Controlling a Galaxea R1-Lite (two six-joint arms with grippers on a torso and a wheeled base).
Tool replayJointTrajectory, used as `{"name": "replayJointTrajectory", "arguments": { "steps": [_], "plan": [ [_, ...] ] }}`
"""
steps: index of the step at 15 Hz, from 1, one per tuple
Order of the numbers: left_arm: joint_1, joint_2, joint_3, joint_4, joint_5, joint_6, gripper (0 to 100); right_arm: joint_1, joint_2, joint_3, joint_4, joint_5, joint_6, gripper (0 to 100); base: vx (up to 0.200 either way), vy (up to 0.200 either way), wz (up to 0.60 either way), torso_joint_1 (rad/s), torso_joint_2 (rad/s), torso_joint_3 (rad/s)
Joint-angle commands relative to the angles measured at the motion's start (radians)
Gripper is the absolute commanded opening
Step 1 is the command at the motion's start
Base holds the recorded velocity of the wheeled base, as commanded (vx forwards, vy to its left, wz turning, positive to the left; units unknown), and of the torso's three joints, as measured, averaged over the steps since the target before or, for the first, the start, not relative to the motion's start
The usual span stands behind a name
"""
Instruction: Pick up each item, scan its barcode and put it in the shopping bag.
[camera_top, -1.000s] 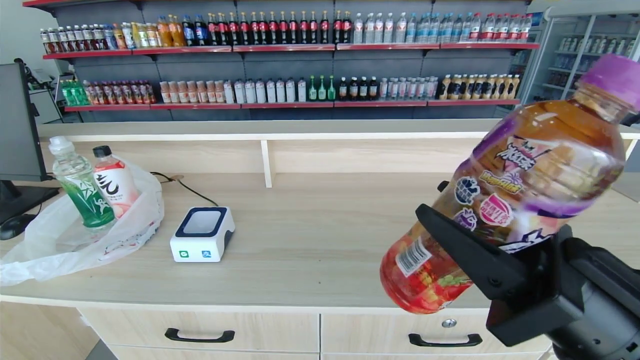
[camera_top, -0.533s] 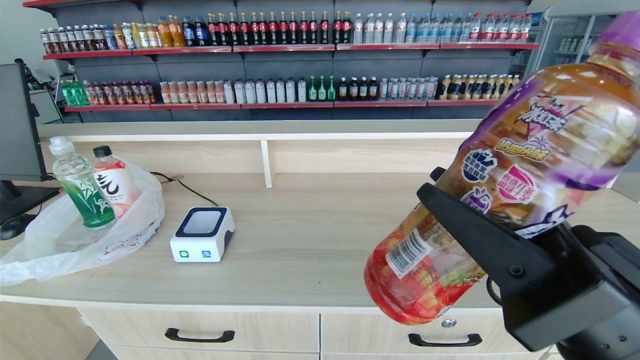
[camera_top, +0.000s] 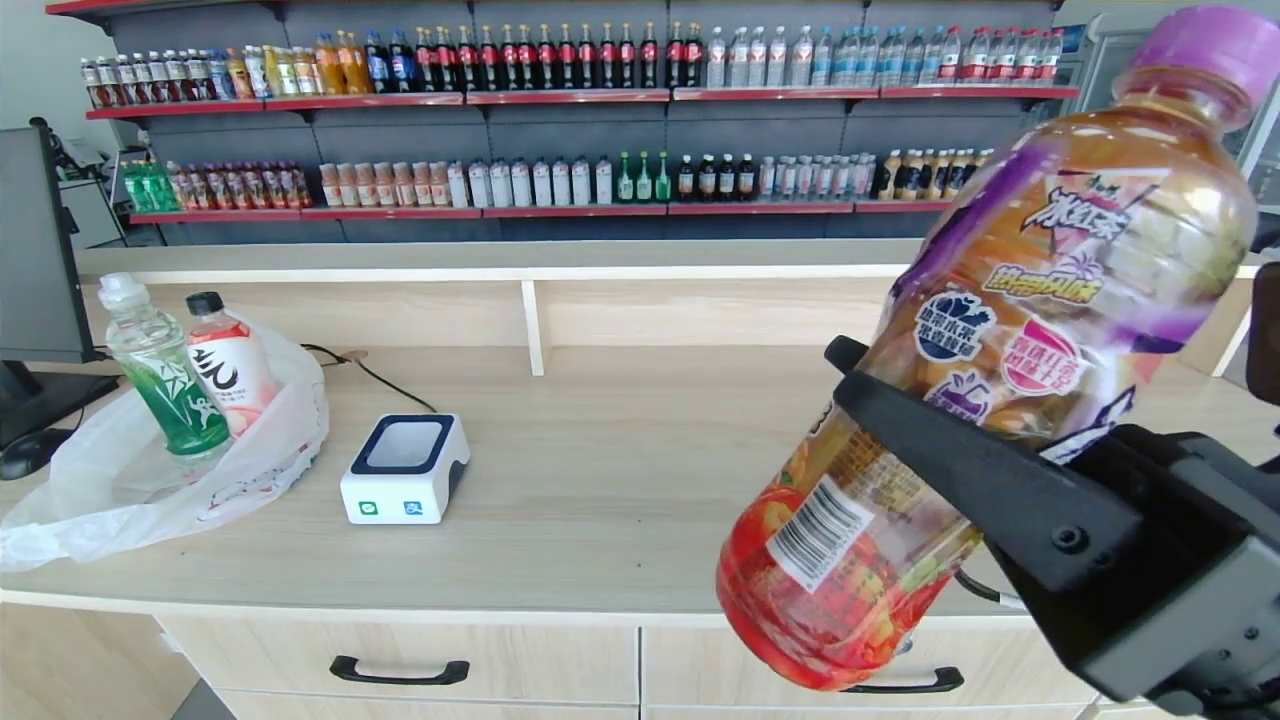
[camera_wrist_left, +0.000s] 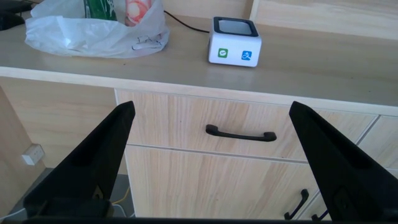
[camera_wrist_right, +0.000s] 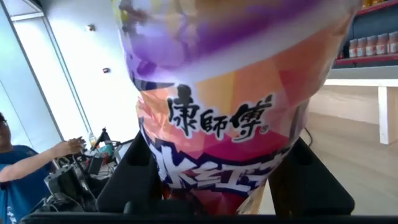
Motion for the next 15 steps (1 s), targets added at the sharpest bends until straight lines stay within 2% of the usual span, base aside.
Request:
{"name": "replayJointTrajectory", "arguments": {
  "steps": [1, 5, 11, 15],
  "plan": [
    [0.000, 0.000, 0.000, 0.000, -0.001, -0.001, 100, -0.020, -0.004, -0.004, -0.001, 0.004, 0.037, 0, 0.000, 0.000, 0.00, 0.000, 0.00, 0.000],
    [0.000, 0.001, 0.000, 0.000, 0.001, -0.002, 100, -0.022, -0.059, -0.010, -0.001, 0.005, 0.169, 0, 0.000, 0.000, 0.00, 0.000, 0.00, 0.000],
    [0.000, 0.001, 0.000, 0.000, 0.001, -0.002, 100, 0.033, -0.096, 0.017, -0.001, 0.004, 0.172, 0, 0.000, 0.000, 0.00, 0.000, 0.00, 0.000],
    [0.000, 0.000, 0.000, 0.000, 0.001, -0.002, 100, 0.033, -0.099, 0.006, -0.001, 0.004, 0.172, 0, 0.000, 0.000, 0.00, 0.000, 0.00, 0.000]
  ]
}}
